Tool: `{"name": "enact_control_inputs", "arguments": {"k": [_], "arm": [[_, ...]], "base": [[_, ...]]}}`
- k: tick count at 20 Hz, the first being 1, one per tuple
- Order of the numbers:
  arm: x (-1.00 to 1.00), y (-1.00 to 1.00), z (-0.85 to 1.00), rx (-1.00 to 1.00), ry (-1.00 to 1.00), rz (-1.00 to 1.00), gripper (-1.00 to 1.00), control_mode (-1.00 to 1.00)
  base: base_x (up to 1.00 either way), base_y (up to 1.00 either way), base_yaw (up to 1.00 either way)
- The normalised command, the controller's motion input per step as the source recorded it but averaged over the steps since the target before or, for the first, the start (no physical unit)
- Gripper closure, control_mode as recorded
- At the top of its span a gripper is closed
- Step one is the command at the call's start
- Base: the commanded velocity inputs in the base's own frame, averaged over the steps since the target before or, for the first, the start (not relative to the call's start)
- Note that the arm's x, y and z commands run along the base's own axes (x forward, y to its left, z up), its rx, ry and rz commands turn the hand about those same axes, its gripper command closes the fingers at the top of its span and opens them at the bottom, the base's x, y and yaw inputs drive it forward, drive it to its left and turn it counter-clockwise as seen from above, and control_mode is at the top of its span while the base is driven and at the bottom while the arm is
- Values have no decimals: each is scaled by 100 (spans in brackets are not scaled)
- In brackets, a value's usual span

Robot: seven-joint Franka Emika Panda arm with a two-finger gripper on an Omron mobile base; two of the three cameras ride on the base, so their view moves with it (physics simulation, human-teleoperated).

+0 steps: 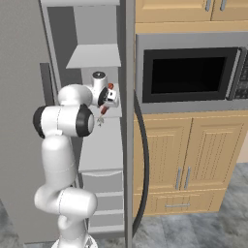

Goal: Store the hot dog in the freezer for long-term storage. Close the freezer door after placing the cooked food.

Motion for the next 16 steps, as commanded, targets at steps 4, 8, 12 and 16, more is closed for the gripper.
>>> {"name": "enact_control_inputs", "arguments": {"k": [4,8,12,16], "arm": [[11,0,0,0,0,0,-100,-100],[3,0,0,0,0,0,-100,-100],[0,0,0,0,0,0,-100,-100],[-26,0,0,0,-5,0,-100,-100]], "base": [[0,0,0],[0,0,0],[0,0,0],[0,0,0]]}}
